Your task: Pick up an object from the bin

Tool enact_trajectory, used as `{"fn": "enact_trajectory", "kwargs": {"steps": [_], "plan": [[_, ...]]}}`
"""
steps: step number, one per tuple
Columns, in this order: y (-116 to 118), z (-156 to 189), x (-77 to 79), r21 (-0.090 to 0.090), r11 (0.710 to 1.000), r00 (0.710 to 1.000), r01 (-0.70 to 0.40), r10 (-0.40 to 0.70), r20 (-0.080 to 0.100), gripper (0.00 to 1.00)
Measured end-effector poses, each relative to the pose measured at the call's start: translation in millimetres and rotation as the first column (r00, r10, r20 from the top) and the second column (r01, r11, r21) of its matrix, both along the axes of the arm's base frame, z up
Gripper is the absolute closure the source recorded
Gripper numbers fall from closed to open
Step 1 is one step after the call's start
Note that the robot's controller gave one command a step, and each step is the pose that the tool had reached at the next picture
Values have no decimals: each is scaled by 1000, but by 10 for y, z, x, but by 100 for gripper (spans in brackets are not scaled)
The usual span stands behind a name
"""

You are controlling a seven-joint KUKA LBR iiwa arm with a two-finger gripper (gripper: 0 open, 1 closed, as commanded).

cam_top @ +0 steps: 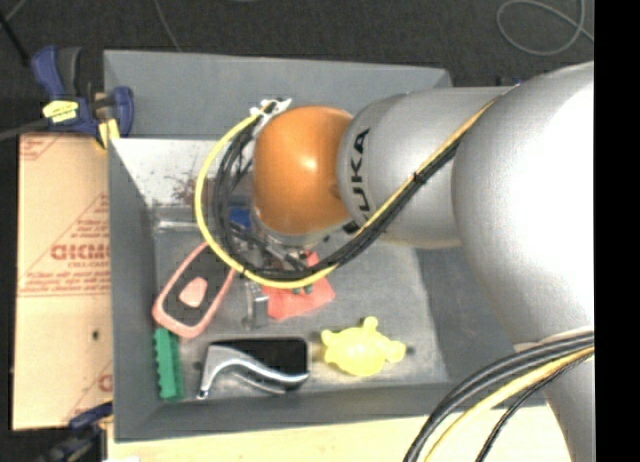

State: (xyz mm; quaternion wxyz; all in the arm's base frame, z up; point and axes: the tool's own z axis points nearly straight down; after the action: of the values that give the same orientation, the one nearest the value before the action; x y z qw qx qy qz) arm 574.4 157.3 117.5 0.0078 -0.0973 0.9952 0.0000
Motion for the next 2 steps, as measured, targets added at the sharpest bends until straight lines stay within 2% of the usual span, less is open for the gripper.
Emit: {"fn": "enact_trajectory", "kwargs": {"steps": [1,2], "plan": [[-326,-182,7,0,949,949,-314,314,35,0],[-650,-371,-111,-9,912,912,-411,411,-5,0]]}}
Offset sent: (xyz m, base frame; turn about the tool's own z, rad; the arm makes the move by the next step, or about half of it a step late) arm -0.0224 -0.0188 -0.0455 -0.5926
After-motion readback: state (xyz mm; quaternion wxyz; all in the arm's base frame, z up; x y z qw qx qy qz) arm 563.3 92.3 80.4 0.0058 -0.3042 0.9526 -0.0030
